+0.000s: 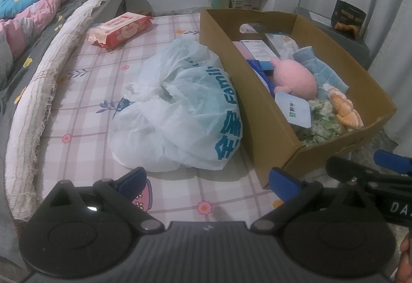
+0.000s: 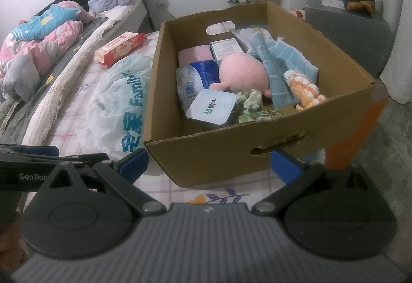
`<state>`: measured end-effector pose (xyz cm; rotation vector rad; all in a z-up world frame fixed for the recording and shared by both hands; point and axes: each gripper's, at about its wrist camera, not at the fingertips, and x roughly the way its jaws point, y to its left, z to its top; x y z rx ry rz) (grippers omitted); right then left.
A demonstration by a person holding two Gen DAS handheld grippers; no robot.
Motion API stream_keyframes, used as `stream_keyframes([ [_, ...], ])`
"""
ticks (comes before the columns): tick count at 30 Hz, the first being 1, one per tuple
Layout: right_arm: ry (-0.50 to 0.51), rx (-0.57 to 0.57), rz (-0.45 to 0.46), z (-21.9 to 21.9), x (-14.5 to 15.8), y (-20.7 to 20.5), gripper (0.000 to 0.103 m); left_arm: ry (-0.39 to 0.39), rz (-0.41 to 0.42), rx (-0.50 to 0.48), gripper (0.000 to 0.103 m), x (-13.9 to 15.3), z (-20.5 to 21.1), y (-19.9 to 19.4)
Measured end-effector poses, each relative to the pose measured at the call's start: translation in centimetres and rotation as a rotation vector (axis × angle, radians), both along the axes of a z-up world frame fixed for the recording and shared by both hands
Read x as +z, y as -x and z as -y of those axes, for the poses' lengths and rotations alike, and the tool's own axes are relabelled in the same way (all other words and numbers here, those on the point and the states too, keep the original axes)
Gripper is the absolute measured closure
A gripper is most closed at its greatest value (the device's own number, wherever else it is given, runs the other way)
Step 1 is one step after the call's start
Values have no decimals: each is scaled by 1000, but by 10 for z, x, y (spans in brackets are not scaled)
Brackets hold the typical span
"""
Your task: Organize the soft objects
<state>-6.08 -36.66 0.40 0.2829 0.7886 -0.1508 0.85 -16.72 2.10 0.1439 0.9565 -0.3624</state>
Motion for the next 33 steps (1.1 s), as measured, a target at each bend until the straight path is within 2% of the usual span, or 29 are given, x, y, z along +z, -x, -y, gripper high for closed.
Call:
stream_keyframes([
  [33,1,-10,5,3,3,5,1,4,1,-7,1,3,6,2],
])
